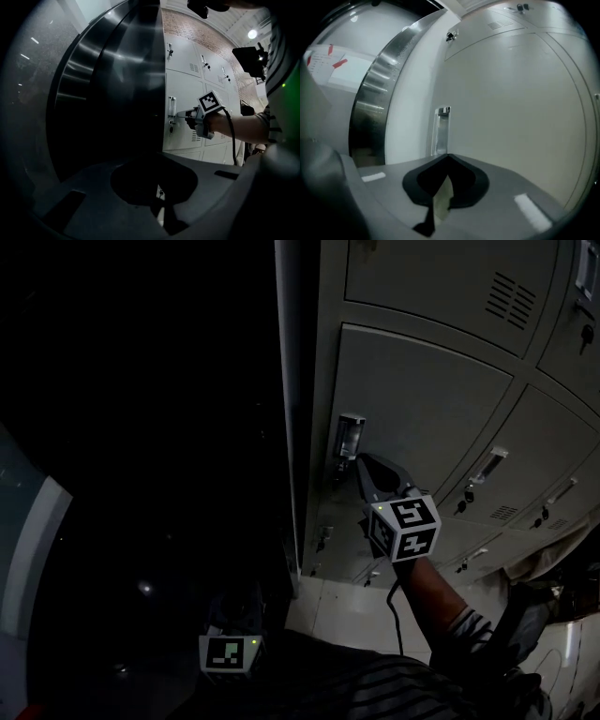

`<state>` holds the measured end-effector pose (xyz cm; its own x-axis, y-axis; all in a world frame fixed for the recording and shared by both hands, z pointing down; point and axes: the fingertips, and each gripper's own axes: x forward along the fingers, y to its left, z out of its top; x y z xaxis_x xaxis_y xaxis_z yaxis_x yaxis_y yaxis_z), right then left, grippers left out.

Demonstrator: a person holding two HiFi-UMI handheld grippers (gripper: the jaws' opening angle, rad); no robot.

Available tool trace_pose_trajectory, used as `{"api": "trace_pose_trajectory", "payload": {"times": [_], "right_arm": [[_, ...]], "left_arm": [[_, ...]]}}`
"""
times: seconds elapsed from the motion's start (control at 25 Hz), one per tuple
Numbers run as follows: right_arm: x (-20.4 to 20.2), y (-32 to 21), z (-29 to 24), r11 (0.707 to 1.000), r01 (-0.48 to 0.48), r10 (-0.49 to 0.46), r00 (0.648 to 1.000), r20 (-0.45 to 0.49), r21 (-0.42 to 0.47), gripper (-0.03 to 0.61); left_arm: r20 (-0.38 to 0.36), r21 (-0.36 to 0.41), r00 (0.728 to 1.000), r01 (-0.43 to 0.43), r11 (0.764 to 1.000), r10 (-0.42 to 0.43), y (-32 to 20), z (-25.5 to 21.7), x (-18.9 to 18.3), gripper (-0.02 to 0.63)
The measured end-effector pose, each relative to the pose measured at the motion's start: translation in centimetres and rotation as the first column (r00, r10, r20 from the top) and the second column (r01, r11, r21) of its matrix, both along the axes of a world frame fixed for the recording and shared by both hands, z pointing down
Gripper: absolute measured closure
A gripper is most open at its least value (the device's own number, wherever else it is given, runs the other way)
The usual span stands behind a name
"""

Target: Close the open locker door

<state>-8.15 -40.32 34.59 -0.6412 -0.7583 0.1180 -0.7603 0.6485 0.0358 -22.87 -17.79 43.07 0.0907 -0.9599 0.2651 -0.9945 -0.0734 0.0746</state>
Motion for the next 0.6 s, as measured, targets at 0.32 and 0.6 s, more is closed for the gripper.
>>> {"api": "trace_pose_trajectory", "payload": {"times": [0.32,0.6], "right_arm": [[-0.9,-1.2,-0.1,1.000,0.001,-0.001,1.000,0.003,0.016,0.577],[-1.1,-1.0,-0.1,1.000,0.017,-0.017,0.999,0.037,-0.007,0.577]], "left_arm": [[-0.008,-0.009,1.000,-0.003,1.000,0.003,-1.1,0.1,-0.6,0.611],[-0.008,-0.016,1.000,-0.029,0.999,0.029,-1.4,0.4,0.2,0.611]]}}
